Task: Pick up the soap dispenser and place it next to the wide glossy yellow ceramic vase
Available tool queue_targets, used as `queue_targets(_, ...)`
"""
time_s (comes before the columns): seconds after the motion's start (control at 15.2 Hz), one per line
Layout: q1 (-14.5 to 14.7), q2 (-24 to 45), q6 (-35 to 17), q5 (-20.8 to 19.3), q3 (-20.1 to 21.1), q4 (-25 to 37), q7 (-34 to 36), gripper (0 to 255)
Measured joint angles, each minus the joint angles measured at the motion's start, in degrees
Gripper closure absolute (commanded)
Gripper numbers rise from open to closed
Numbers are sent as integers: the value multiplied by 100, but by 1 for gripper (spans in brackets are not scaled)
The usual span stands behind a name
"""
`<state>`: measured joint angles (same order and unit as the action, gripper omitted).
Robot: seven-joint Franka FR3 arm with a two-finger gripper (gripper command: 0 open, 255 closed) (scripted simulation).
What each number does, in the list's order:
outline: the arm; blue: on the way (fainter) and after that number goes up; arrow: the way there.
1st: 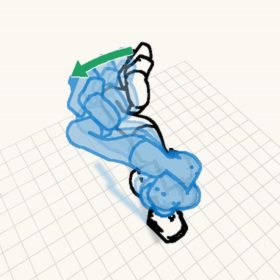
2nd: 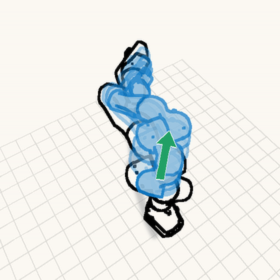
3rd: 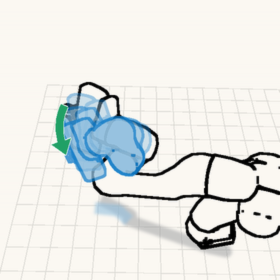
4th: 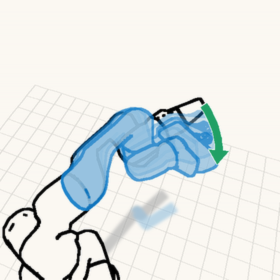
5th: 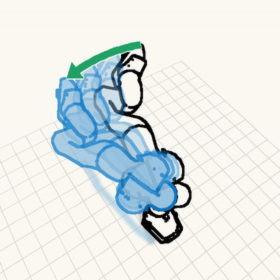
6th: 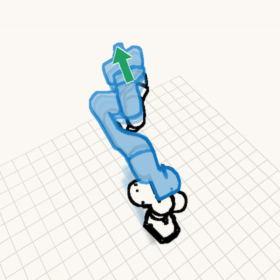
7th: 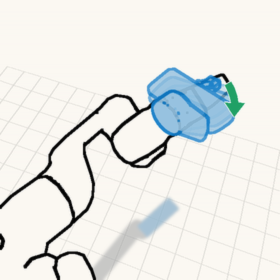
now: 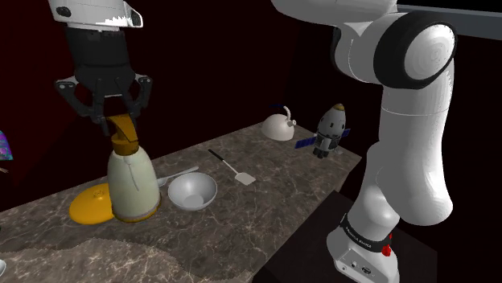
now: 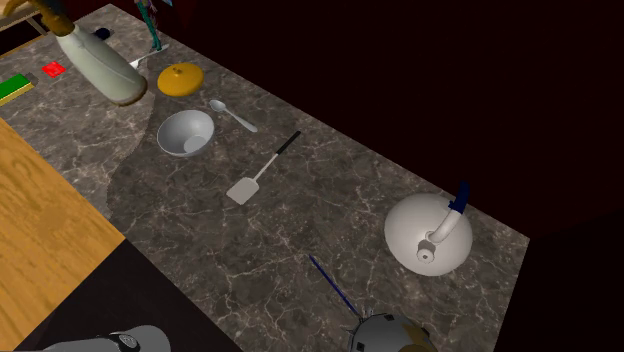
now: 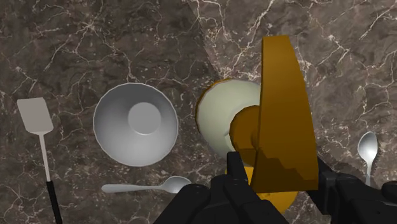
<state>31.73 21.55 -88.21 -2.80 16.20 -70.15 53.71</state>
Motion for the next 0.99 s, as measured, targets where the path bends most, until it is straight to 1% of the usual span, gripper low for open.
queue_targets(0.66, -63, -168, -848, 41, -5, -1015, -12, 255)
queue_targets(0.99, -78, -165, -1221, 39, -11, -1385, -17, 255)
